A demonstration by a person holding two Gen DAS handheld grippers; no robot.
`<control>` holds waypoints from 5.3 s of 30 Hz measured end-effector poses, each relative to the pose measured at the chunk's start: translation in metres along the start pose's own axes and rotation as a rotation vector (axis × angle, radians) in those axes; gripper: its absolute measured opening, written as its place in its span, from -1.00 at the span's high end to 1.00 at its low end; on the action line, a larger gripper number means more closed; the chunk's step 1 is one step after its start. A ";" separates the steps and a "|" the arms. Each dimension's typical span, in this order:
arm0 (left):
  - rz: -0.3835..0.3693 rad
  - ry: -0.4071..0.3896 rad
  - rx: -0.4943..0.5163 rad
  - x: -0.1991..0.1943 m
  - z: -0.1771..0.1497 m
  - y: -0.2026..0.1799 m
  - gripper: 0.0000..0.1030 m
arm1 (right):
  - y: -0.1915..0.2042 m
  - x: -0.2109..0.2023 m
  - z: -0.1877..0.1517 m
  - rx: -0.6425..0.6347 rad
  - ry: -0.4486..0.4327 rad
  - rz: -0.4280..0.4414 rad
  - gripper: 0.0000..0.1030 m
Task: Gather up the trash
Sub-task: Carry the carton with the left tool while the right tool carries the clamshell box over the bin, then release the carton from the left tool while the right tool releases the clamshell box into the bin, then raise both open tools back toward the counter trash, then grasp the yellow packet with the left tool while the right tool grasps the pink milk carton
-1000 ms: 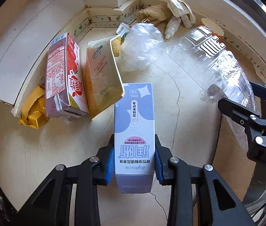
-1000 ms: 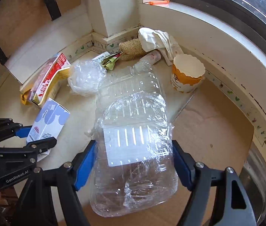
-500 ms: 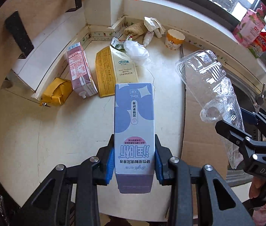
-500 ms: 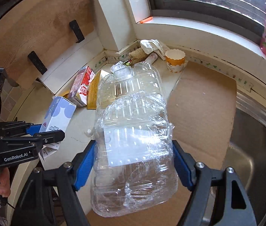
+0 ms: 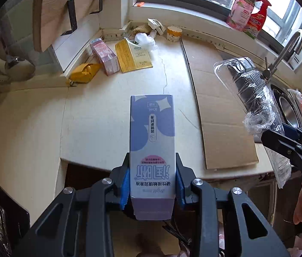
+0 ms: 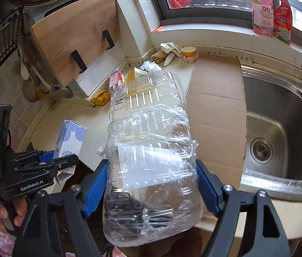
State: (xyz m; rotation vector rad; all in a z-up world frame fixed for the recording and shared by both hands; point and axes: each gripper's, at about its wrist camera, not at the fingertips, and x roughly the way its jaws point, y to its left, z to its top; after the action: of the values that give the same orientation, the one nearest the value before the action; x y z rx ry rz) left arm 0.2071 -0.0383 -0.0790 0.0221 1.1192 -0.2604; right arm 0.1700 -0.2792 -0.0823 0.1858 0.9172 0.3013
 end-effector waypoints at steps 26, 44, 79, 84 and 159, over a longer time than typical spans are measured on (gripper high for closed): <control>-0.032 0.388 0.084 0.094 -0.204 0.003 0.36 | 0.050 0.076 -0.250 0.181 0.477 0.014 -0.58; 0.071 0.637 0.068 0.276 -0.263 0.022 0.35 | -0.024 0.251 -0.374 0.621 0.725 0.164 -0.64; 0.115 0.583 -0.087 0.306 -0.263 0.093 -0.43 | -0.018 0.344 -0.341 0.748 0.802 0.043 -0.83; 0.107 0.565 -0.127 0.292 -0.267 0.105 -0.43 | -0.014 0.340 -0.330 0.752 0.773 0.042 -1.00; 0.406 -0.247 -0.245 0.088 0.087 0.110 -0.31 | 0.095 0.234 0.180 -0.101 0.074 0.145 -0.61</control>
State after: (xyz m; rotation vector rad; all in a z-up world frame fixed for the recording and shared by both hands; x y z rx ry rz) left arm 0.3441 0.0387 -0.1317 -0.0005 0.8711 0.2329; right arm 0.4312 -0.1166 -0.1240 0.1491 0.9609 0.4909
